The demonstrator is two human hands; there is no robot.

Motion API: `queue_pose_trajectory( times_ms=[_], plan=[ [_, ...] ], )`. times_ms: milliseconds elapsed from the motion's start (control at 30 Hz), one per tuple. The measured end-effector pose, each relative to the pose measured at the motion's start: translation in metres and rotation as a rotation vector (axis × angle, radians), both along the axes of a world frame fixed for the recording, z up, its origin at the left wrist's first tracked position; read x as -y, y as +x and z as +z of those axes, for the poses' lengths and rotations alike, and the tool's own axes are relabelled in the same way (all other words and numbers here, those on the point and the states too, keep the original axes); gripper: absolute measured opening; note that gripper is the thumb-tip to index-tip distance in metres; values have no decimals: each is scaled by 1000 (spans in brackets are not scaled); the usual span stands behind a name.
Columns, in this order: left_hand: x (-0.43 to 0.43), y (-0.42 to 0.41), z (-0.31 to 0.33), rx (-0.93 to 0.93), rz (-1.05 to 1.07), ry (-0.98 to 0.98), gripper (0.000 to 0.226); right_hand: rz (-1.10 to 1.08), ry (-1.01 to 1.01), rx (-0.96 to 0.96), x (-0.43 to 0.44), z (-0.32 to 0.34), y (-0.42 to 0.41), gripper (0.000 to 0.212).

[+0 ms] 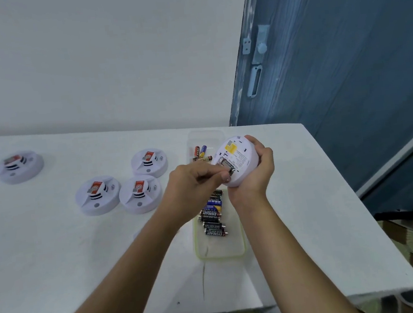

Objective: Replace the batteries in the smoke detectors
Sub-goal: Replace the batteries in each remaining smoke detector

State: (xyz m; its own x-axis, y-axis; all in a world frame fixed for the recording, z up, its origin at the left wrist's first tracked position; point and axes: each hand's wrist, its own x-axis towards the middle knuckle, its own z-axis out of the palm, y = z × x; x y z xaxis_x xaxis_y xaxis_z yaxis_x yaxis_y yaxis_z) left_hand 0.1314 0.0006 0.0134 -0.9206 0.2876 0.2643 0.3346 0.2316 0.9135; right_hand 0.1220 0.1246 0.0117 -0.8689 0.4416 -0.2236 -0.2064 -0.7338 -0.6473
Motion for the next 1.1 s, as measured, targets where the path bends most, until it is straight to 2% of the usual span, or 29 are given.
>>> queue_pose_trajectory(
  times_ms=[133,233,367,500,633,733,800,967,1033,1100],
  plan=[
    [9,3,-2,52,8,23,16,45,-16,-7,9,2,3,23],
    [16,4,-1,28,21,3,15,70,-29,-20,15,3,4,23],
    [26,4,0,-43,-71,-25,28,100,-44,-36,20,3,4,24],
    [31,3,-1,-120,-55,-30,19,75,-42,-13,27,-2,0,25],
    [30,3,4,49,44,206,5,80,-31,-7,28,-5,-3,27],
    [29,6,12,188,12,474,12,62,-28,-9,26,-7,-3,26],
    [31,8,15,237,-1,528,13,57,-26,0,26,-6,-2,27],
    [32,9,16,260,34,436,6,49,-19,0,25,-7,-3,27],
    [31,8,14,273,43,362,14,46,-15,16,27,-8,-5,29],
    [32,8,13,313,23,301,31,40,-19,29,29,-10,-7,31]
  ],
)
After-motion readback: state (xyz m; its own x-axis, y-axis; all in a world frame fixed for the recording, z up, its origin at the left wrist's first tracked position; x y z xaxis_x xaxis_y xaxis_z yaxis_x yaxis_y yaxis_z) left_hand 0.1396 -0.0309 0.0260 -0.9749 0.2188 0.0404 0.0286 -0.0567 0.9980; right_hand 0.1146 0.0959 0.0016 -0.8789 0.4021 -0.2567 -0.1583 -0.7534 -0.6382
